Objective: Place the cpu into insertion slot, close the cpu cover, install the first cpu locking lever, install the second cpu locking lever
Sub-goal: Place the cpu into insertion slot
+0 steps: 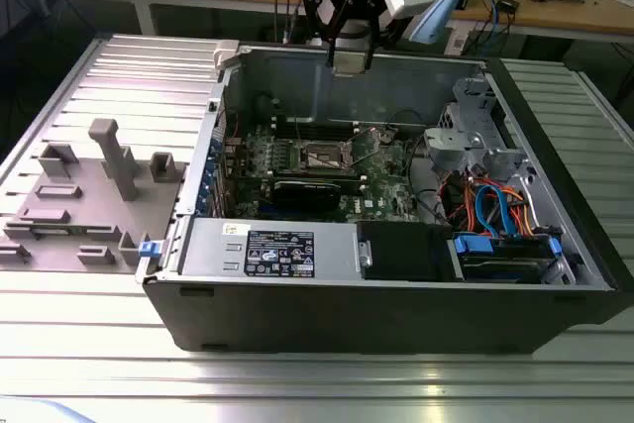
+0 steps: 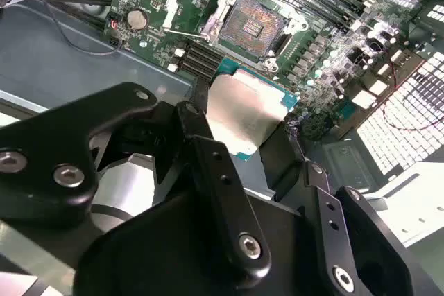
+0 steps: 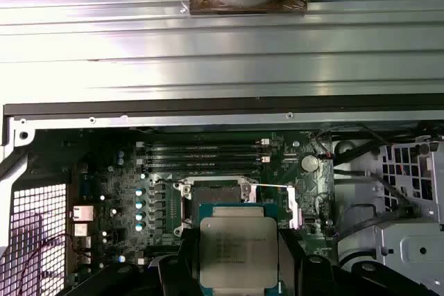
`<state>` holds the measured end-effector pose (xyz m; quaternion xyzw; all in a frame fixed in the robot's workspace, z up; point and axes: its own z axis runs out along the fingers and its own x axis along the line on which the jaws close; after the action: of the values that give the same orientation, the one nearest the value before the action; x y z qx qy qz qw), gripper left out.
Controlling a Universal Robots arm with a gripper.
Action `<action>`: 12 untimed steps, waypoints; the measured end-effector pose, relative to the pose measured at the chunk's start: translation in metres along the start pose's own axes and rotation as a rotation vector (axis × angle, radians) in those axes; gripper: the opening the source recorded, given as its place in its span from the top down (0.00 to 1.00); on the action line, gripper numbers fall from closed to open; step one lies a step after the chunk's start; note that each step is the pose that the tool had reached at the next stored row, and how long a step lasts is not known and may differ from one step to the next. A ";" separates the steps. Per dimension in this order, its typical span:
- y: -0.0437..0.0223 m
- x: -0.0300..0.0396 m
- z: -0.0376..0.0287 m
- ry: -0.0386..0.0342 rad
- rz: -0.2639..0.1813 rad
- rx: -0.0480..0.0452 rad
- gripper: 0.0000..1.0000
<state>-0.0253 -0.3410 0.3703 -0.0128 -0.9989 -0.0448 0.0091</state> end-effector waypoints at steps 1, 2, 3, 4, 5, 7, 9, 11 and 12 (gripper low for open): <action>0.0000 0.0000 0.0000 -0.0001 0.000 0.0000 0.46; 0.0000 0.0000 0.0000 0.0000 0.000 0.0000 0.46; 0.0000 0.0000 0.0000 0.0000 0.000 0.0000 0.46; 0.0000 0.0000 0.0000 -0.0001 0.001 0.0000 0.46; 0.0000 0.0000 0.0000 -0.0004 0.005 -0.0001 0.46; 0.0000 0.0000 0.0001 -0.0018 0.020 -0.0003 0.46; 0.0000 0.0000 0.0003 -0.0033 0.037 -0.0007 0.46; 0.0000 0.0000 0.0003 -0.0041 0.045 -0.0009 0.46; 0.0000 0.0000 0.0003 -0.0041 0.045 -0.0009 0.46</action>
<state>-0.0253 -0.3410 0.3701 -0.0355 -0.9983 -0.0450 0.0081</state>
